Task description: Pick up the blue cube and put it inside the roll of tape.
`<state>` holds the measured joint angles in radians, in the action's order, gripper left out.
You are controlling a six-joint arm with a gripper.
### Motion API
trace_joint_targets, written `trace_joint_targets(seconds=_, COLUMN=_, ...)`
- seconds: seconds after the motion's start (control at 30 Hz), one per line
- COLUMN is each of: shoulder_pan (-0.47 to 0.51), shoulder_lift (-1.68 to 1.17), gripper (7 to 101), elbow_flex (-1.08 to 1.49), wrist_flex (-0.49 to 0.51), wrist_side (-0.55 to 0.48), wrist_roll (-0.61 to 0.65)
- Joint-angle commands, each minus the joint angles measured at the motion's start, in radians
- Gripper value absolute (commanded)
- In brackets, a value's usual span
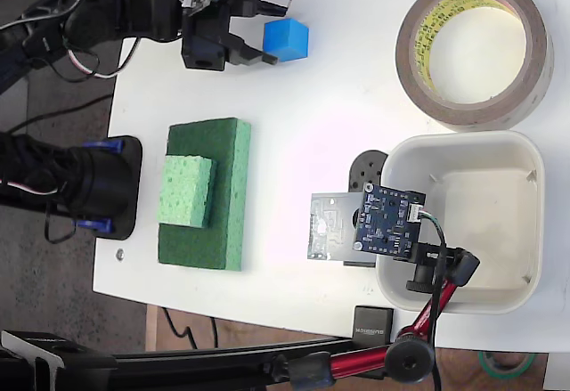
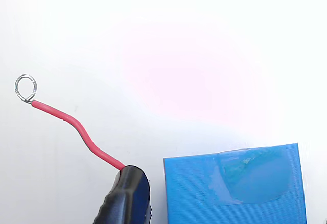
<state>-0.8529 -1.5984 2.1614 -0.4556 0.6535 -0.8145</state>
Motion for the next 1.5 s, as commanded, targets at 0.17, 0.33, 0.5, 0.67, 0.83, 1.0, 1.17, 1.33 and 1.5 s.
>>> trace_joint_targets(seconds=0.17, shoulder_pan=0.006, shoulder_lift=0.021, gripper=97.8, elbow_flex=0.003, wrist_flex=0.037, wrist_side=-0.006, wrist_roll=0.008)
trace_joint_targets(seconds=0.33, shoulder_pan=0.014, shoulder_lift=0.031, gripper=93.3, elbow_flex=0.002, wrist_flex=0.044, wrist_side=-0.012, wrist_roll=0.02)
trace_joint_targets(seconds=0.5, shoulder_pan=0.017, shoulder_lift=0.032, gripper=89.0, elbow_flex=0.006, wrist_flex=0.048, wrist_side=-0.014, wrist_roll=0.025)
trace_joint_targets(seconds=0.67, shoulder_pan=0.017, shoulder_lift=0.035, gripper=72.6, elbow_flex=0.014, wrist_flex=0.055, wrist_side=-0.009, wrist_roll=0.025)
trace_joint_targets(seconds=0.83, shoulder_pan=0.015, shoulder_lift=0.035, gripper=53.2, elbow_flex=0.011, wrist_flex=0.052, wrist_side=0.003, wrist_roll=0.026)
trace_joint_targets(seconds=1.0, shoulder_pan=0.012, shoulder_lift=0.026, gripper=46.0, elbow_flex=-0.035, wrist_flex=-0.018, wrist_side=0.023, wrist_roll=0.037)
trace_joint_targets(seconds=1.17, shoulder_pan=0.06, shoulder_lift=-0.017, gripper=43.8, elbow_flex=-0.14, wrist_flex=-0.092, wrist_side=0.021, wrist_roll=0.16)
trace_joint_targets(seconds=1.33, shoulder_pan=0.219, shoulder_lift=-0.04, gripper=43.8, elbow_flex=-0.229, wrist_flex=0.006, wrist_side=-0.12, wrist_roll=0.387)
trace_joint_targets(seconds=1.5, shoulder_pan=0.385, shoulder_lift=0.021, gripper=44.4, elbow_flex=-0.321, wrist_flex=0.132, wrist_side=-0.307, wrist_roll=0.506)
